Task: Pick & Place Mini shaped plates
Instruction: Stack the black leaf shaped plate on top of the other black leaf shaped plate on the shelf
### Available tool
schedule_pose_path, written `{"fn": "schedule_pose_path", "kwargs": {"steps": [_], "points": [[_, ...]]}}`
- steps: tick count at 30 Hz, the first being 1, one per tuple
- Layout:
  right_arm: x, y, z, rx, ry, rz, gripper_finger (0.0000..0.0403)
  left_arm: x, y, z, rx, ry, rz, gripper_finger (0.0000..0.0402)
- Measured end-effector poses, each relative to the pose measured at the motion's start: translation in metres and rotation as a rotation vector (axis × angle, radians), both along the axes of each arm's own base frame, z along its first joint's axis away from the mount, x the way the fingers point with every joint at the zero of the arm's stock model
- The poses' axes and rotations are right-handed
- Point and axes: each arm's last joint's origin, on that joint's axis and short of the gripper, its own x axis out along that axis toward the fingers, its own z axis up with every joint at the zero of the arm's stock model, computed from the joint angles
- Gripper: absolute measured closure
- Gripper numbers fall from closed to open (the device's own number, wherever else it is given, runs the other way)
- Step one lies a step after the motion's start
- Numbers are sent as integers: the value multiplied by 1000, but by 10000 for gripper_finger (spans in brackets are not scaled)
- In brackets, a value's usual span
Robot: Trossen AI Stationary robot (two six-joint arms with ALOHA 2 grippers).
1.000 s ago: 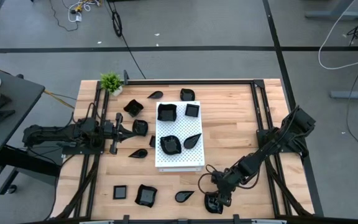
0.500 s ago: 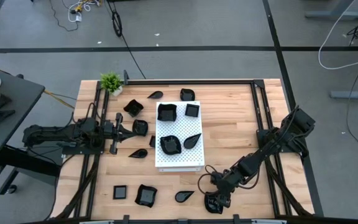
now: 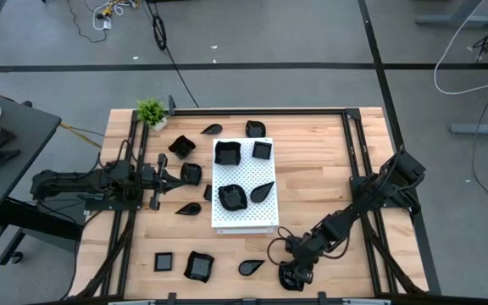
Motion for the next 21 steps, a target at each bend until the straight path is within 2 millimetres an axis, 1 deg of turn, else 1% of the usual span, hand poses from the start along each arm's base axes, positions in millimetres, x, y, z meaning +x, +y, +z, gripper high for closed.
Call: {"fn": "schedule_pose_path", "kwargs": {"steps": [9, 21], "points": [[2, 0, -1, 8, 5, -34, 329, 0, 0, 0, 0, 0, 0, 381], [2, 1, -1, 19, 10, -53, 378, 0, 0, 0, 0, 0, 0, 381]]}}
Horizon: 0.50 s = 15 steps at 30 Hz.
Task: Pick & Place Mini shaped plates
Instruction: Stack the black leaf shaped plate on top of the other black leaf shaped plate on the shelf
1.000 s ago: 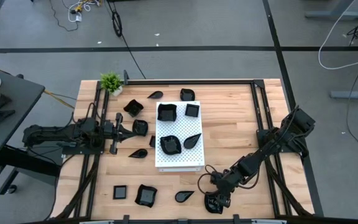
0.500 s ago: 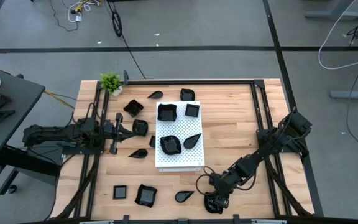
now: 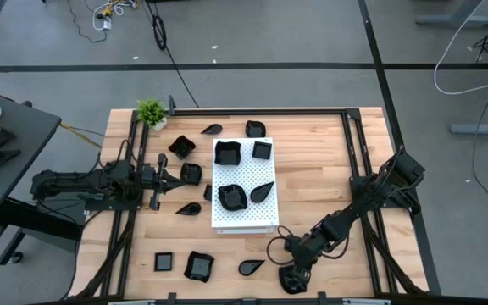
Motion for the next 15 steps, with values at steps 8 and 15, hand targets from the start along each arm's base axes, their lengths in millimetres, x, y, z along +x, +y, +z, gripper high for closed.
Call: {"fn": "schedule_pose_path", "kwargs": {"steps": [8, 15], "points": [[4, 0, 11, 51, -51, -20, 398, 0, 0, 0, 0, 0, 0, 381], [12, -8, 23, 93, -104, -55, 399, 0, 0, 0, 0, 0, 0, 381]]}}
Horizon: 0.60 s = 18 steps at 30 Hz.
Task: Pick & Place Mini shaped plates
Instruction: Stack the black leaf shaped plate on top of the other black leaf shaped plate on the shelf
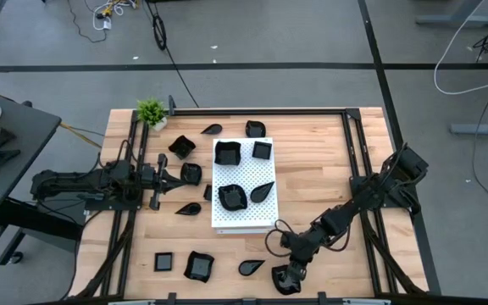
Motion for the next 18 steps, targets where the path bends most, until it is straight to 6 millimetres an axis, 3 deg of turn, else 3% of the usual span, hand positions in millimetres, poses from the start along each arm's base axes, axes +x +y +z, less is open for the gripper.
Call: {"fn": "schedule_pose_path", "kwargs": {"steps": [8, 18], "points": [[11, -20, 35, 80, -75, -130, 399, 0, 0, 0, 0, -1, 0, 381], [53, -44, 108, 129, -308, -243, 400, 0, 0, 0, 0, 0, 0, 381]]}}
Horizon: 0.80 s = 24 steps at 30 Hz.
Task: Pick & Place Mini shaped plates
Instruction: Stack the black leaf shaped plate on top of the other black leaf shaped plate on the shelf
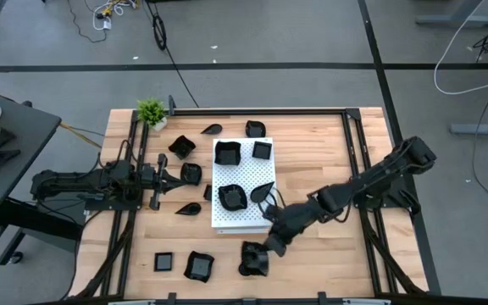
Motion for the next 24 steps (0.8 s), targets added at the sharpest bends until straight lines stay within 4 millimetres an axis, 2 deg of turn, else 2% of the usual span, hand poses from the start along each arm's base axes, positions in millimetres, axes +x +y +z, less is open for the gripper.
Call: {"fn": "schedule_pose_path", "kwargs": {"steps": [7, 12, 16, 24], "points": [[26, -34, 47, -29, -120, -94, 400, 0, 0, 0, 0, 0, 0, 381], [37, -66, 69, -67, -151, -193, 400, 0, 0, 0, 0, 0, 0, 381], [42, -89, 73, -60, -152, -260, 400, 0, 0, 0, 0, 0, 0, 381], [40, -120, 60, -39, 8, -313, 400, 0, 0, 0, 0, 0, 0, 381]]}}
